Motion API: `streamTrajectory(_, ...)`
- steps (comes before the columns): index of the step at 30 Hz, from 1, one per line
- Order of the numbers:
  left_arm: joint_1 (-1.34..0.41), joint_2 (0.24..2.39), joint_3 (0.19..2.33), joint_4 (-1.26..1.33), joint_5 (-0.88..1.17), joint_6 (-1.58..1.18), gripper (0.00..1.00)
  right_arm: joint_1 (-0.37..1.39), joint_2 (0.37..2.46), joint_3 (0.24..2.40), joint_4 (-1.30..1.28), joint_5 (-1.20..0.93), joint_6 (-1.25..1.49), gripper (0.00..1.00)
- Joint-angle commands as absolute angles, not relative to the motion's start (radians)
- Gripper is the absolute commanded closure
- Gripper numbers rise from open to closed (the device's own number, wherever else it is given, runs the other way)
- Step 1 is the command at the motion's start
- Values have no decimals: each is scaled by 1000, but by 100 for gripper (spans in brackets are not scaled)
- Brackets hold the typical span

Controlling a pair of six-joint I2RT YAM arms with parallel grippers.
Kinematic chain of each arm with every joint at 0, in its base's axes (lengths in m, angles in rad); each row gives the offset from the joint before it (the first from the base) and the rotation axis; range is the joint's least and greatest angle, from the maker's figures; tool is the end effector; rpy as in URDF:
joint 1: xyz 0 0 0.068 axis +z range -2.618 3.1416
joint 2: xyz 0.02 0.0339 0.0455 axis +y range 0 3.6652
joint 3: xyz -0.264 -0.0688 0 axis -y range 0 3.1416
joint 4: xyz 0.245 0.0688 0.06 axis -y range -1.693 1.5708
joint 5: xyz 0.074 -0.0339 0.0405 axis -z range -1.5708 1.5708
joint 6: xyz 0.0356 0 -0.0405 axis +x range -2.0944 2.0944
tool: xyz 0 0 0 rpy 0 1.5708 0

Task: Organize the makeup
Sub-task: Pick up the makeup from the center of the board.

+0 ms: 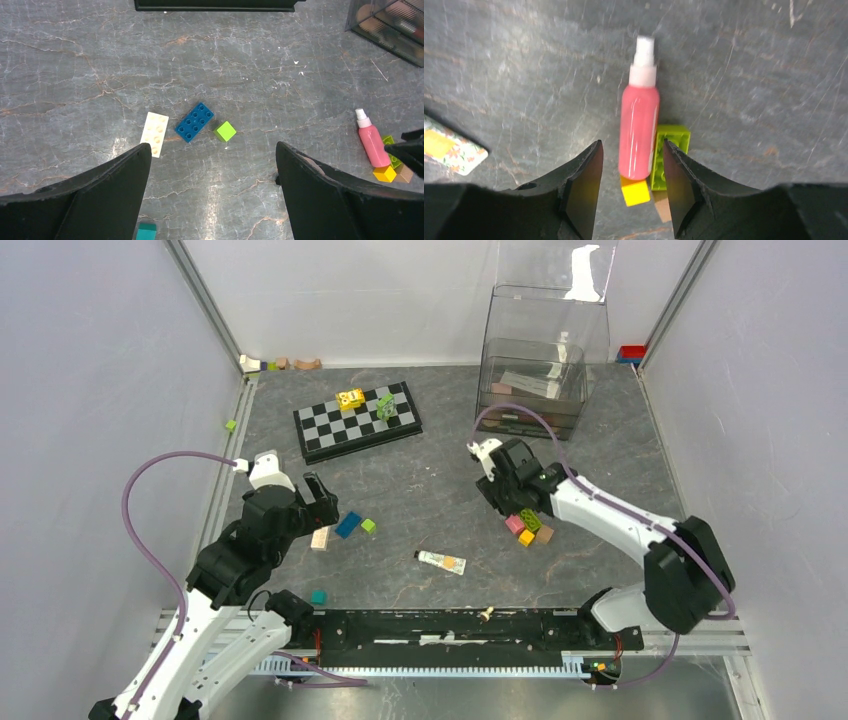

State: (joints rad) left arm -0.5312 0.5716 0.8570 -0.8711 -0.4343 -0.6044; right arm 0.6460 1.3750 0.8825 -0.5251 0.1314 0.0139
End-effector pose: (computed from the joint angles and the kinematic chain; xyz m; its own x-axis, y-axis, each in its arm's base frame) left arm 0.0979 -0.0401 0.3241 -0.4815 -0.3150 -0.8179 -0.1415 0.9489 -0.2822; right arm 0.2187 0.1590 0.2165 -0.6869 -0.5006 -0.5269 -0.5323 0.8401 -0.1042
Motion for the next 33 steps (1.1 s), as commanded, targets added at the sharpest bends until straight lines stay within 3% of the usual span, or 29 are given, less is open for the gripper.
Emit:
streamTrajectory(1, -525, 575, 856, -831, -430, -566, 0, 596, 1474, 1038, -589, 34, -94, 46)
streamTrajectory(15, -525, 575, 856, -832, -434, -567, 0, 567, 1709, 1214, -689, -32, -145, 44)
streamTrajectory(33, -525, 575, 857, -831, -433, -566, 0, 531, 1801, 1235, -725, -63, -146, 42)
